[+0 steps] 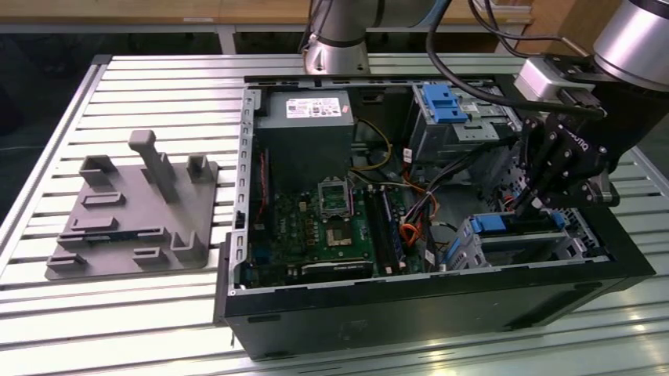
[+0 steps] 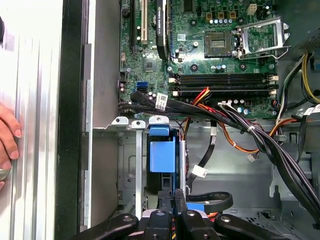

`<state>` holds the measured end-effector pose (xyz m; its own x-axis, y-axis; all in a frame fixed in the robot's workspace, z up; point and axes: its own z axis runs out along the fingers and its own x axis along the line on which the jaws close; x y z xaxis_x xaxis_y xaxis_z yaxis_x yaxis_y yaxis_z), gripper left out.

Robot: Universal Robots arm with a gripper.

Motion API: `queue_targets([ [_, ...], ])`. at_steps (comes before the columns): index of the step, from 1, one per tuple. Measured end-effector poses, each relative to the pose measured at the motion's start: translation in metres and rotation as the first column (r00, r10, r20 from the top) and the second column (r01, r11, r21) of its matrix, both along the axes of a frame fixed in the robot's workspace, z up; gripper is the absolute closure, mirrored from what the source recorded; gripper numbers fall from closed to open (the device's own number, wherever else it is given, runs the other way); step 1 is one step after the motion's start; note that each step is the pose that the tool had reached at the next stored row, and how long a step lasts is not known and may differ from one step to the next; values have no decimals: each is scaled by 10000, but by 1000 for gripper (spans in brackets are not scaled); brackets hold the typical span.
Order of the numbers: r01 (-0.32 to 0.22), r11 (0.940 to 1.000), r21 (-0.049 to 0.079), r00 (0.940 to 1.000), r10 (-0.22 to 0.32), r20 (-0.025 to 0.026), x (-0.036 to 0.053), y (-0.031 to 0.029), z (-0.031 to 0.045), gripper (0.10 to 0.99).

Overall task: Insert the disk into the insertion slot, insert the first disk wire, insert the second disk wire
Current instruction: 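Insert the second disk wire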

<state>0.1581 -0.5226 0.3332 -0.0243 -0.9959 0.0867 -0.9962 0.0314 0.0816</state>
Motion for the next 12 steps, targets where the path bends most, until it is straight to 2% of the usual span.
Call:
queue_targets([
  [12,-29,10000,0,10000,29,0,0,-23,8,941],
])
